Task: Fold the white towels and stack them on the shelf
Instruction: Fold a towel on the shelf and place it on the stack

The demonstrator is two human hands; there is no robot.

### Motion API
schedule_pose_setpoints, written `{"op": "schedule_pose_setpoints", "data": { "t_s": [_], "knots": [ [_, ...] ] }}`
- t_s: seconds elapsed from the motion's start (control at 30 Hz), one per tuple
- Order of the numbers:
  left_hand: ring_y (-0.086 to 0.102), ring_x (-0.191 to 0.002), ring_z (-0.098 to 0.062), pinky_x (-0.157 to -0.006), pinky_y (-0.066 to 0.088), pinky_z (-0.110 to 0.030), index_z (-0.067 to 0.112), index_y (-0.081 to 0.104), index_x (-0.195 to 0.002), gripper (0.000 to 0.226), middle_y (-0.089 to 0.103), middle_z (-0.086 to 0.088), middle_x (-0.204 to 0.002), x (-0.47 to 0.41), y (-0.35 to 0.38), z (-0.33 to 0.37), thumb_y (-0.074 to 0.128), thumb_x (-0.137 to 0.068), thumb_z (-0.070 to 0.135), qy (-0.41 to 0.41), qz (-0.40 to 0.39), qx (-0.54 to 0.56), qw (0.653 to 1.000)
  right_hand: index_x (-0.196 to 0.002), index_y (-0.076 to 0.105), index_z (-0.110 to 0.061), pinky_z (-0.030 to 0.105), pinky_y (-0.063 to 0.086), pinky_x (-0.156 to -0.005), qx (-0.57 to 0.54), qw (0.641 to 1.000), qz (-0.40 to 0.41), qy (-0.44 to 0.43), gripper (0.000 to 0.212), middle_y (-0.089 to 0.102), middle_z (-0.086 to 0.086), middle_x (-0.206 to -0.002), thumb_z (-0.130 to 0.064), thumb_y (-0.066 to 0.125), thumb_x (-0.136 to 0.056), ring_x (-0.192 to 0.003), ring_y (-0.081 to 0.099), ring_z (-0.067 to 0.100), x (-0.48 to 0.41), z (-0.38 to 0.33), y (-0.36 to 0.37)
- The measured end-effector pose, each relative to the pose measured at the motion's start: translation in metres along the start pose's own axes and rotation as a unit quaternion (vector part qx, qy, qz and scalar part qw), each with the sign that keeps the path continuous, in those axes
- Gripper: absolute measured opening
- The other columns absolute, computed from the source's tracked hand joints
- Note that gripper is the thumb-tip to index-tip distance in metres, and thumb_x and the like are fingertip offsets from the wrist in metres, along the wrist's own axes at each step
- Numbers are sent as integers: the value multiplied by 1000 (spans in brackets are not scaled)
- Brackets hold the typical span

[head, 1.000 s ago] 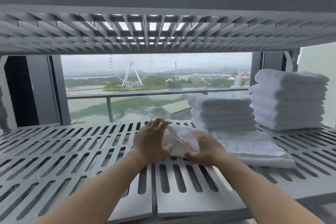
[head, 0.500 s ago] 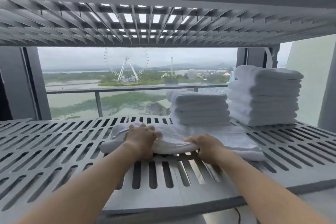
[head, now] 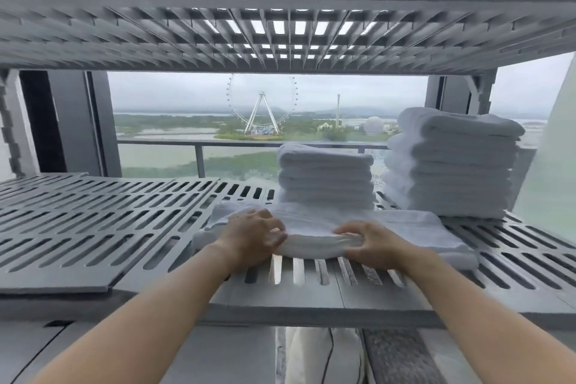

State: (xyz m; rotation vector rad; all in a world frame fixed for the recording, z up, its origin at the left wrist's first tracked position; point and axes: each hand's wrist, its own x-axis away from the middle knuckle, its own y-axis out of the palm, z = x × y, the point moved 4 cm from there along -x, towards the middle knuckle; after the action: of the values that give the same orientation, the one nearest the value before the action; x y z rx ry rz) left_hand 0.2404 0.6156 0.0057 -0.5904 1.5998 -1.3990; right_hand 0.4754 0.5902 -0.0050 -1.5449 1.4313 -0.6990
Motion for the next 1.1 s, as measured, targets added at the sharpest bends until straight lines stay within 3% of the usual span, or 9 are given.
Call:
{"op": "schedule_pose_setpoints", "data": {
  "t_s": [0.17, 0.27, 0.33, 0.4, 0.63, 0.73, 0.83, 0.97, 1.1],
  "knots": [
    [42, -125, -15, -106, 35, -36, 34, 49, -130, 42, 48, 8, -136, 9, 8, -10, 52, -89, 45, -33, -20, 23, 999, -118, 60, -29, 28, 40, -100, 26, 999, 19, -33, 44, 57, -11, -125, -53, 60, -81, -115, 52, 10, -8, -2, 5],
    [48, -120, -18, -103, 38, -34, 29, 51, -128, 43, 52, 3, -132, 9, 6, -13, 55, -88, 45, -57, -20, 14, 998, -93, 66, -32, 32, 46, -85, 6, 998, 60, -35, 21, 65, -9, -98, -47, 52, -89, -98, 59, 17, -9, 1, 6],
    [52, -113, -20, -99, 41, -36, 24, 56, -120, 37, 56, -1, -122, 9, 4, -12, 54, -89, 43, -59, -25, -2, 998, -75, 60, -31, 34, 45, -74, -5, 996, 87, -31, 26, 63, -7, -78, -45, 46, -93, -83, 59, 21, -10, 2, 3],
    [54, -108, -21, -96, 43, -38, 19, 59, -114, 31, 58, -3, -116, 9, 1, -12, 52, -89, 37, -57, -26, 7, 998, -75, 60, -27, 36, 45, -72, -15, 993, 112, -35, 31, 63, -2, -75, -44, 43, -94, -79, 58, 23, -12, -1, 0],
    [61, -88, -19, -69, 41, -28, 20, 64, -97, 17, 64, 6, -101, 2, -37, -20, 53, -92, 32, -40, 164, 4, 986, -81, 55, -22, 38, 46, -70, -33, 981, 185, -45, 23, 62, 4, -75, -35, 43, -96, -78, 58, 29, -25, -7, -23],
    [60, -94, -20, -78, 47, -33, 20, 62, -97, 13, 61, 4, -107, -4, -31, -19, 56, -90, 30, -29, 111, -12, 993, -71, 51, -23, 33, 43, -67, 8, 991, 123, -45, 24, 59, 1, -70, -31, 48, -94, -76, 58, 28, -30, -6, -20],
    [58, -93, -19, -82, 46, -32, 23, 55, -94, 5, 61, 3, -105, -4, -11, -19, 56, -89, 23, -29, 19, -48, 998, -82, 66, -19, 32, 49, -73, 42, 995, 69, -49, 16, 70, 6, -84, -30, 57, -89, -82, 63, 26, -32, -3, -9],
    [50, -83, -19, -69, 34, -27, 23, 40, -83, 23, 58, -1, -98, -7, -2, -25, 45, -82, 1, -23, 11, -75, 997, -88, 72, -19, 28, 49, -76, 14, 991, 120, -65, 17, 73, 5, -91, -34, 67, -82, -87, 65, 20, -27, -1, -11],
    [52, -79, -19, -66, 36, -28, 25, 38, -85, 23, 63, -2, -95, -11, -1, -26, 45, -82, 2, -7, 48, -73, 996, -74, 72, -19, 32, 51, -77, -12, 991, 108, -73, 10, 71, 6, -83, -29, 74, -74, -81, 64, 20, -24, 4, -5]
  ]
}}
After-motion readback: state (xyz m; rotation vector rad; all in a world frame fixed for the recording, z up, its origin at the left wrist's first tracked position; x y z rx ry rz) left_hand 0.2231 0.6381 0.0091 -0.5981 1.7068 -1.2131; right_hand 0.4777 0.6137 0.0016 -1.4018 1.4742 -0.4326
